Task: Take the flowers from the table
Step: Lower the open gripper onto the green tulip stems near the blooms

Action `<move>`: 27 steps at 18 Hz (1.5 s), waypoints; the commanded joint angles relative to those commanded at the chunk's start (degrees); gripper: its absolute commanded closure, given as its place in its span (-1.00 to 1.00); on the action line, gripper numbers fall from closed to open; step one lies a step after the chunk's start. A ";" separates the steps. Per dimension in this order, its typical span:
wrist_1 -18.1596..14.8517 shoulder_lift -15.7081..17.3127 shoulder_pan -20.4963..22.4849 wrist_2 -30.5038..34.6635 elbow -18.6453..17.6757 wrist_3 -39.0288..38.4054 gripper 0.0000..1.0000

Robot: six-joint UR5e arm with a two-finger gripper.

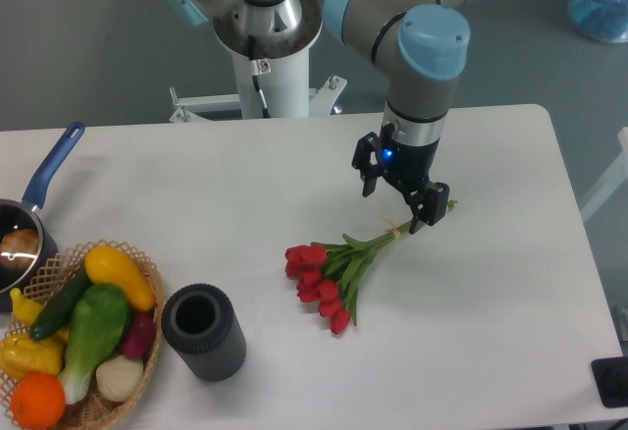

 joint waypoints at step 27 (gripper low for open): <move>9.14 -12.83 -4.92 -0.08 -2.55 -0.79 -1.00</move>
